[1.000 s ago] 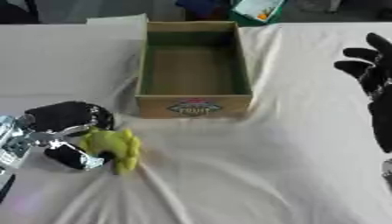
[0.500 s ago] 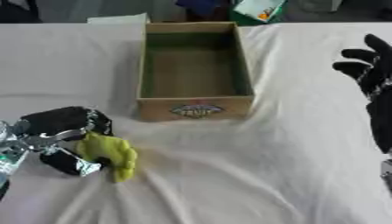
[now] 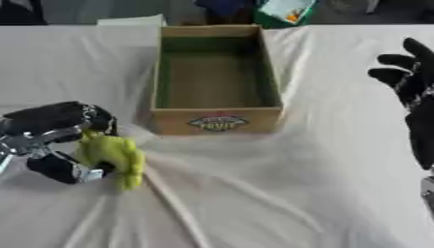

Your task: Pick up objects on the table and place them in the box.

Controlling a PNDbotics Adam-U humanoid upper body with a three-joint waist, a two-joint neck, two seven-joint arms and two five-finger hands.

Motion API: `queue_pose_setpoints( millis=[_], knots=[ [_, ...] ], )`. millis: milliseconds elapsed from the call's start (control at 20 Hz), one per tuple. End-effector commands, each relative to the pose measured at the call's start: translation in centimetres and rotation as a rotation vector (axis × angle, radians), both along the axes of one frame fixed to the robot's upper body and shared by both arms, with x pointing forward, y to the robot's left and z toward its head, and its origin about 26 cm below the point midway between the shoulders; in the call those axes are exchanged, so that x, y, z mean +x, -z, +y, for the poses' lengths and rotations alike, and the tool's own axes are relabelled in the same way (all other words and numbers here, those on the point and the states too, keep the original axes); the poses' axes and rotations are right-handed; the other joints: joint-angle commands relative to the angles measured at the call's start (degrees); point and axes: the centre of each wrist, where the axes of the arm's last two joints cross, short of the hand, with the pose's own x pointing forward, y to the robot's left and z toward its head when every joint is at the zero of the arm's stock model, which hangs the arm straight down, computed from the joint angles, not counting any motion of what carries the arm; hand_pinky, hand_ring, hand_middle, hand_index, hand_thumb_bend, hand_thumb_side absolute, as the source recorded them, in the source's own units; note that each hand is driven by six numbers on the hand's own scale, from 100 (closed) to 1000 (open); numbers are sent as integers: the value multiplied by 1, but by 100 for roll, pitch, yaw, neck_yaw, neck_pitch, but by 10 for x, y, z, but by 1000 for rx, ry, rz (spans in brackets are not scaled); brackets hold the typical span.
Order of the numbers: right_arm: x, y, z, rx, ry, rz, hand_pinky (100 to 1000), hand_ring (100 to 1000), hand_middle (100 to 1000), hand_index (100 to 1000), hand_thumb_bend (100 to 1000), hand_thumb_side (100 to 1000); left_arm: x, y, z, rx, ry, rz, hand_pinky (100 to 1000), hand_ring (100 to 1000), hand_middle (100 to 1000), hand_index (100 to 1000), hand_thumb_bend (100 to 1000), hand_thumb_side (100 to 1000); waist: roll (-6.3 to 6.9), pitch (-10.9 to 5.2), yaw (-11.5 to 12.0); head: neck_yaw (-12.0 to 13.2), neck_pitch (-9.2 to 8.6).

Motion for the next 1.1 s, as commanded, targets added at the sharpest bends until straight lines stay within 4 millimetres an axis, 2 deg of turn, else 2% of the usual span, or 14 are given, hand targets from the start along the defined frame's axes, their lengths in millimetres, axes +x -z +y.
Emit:
queue_pose_setpoints(
  millis=[50,400,600,750,1100],
  knots=[
    [-2,-9,-1,-2,1,-34,892,766,776,971,100,1000,-6,-32,9,224,188,-62,456,619,530,538,100,303,15,-103,-6,27,-14],
    [-1,-10,-1,-10,-9,-39,892,767,776,971,100,1000,-9,-62,12,149,166,-145,453,618,529,536,100,300,32,-84,-71,96,-41],
    [-1,-11,-1,-10,-11,-40,892,767,775,972,100,1000,-6,-58,9,164,172,-125,484,653,560,609,100,279,31,-57,-87,133,-66],
    [-1,-11,-1,-9,-11,-42,891,768,776,972,100,1000,-4,-53,9,184,178,-98,475,640,536,589,100,285,24,-49,-87,162,-94],
    [-1,-11,-1,-3,-10,-46,891,768,775,971,100,1000,-6,-67,10,148,182,-131,459,626,525,566,100,288,13,-63,-108,213,-195]
  ],
)
